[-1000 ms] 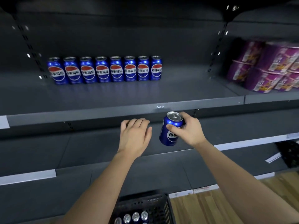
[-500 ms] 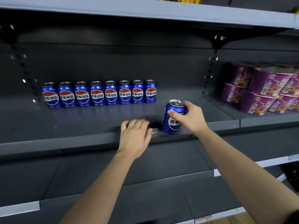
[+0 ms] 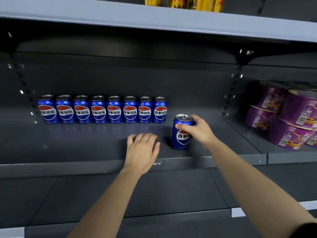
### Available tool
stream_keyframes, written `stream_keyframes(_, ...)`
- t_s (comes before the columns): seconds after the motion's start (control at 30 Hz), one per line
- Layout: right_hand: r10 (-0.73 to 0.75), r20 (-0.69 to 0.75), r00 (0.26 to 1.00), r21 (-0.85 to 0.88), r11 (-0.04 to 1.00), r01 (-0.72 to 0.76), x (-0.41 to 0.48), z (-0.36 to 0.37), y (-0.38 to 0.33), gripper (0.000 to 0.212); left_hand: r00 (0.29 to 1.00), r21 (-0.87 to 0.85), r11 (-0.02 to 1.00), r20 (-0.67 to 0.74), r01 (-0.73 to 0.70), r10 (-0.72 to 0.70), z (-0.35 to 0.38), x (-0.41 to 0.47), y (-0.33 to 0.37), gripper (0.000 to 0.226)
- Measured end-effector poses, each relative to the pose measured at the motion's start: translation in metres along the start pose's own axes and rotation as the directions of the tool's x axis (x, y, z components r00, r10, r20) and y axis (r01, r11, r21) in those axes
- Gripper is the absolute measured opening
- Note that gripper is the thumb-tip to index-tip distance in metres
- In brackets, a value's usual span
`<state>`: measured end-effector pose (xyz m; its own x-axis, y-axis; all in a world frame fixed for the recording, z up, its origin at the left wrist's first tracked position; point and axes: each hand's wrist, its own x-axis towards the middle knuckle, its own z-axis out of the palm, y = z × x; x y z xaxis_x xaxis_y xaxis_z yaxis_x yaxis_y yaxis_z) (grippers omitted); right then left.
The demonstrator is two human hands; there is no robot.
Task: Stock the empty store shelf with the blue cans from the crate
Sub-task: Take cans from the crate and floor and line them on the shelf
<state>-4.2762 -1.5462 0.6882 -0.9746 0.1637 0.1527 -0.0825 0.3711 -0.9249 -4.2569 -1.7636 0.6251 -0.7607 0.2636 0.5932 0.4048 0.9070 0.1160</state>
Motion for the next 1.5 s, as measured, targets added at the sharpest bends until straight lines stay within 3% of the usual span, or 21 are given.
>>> stream_keyframes(0.17,0.013,0.030,0.999,0.096,0.995,-0.016,0.020,0.001,0.005,0.034,0.999,0.001,1.000,0.040,0.009,-0.009,0.008,0.012,0.003,0.045)
stream_keyframes(0.33,0.032,-0.032,0.999,0.149,0.989,-0.027,0.038,0.006,0.018,0.048,0.999,-0.014,0.999,0.023,0.050,-0.049,0.013,0.011,0.001,0.044)
stream_keyframes(0.77,-0.048,-0.094,0.994,-0.049,0.998,0.043,0.051,0.018,0.033,0.061,0.996,0.033,0.996,0.001,0.088,-0.088,0.013,0.007,0.004,0.042)
stream_keyframes(1.1,0.001,-0.088,0.996,-0.060,0.998,-0.006,0.095,0.028,0.039,0.064,0.995,0.025,0.994,-0.022,0.102,-0.102,0.012,0.007,0.003,0.040)
stream_keyframes(1.5,0.002,-0.195,0.981,-0.137,0.990,-0.030,0.120,0.052,0.041,0.065,0.990,-0.001,0.990,-0.008,0.142,-0.142,0.011,0.007,0.003,0.037)
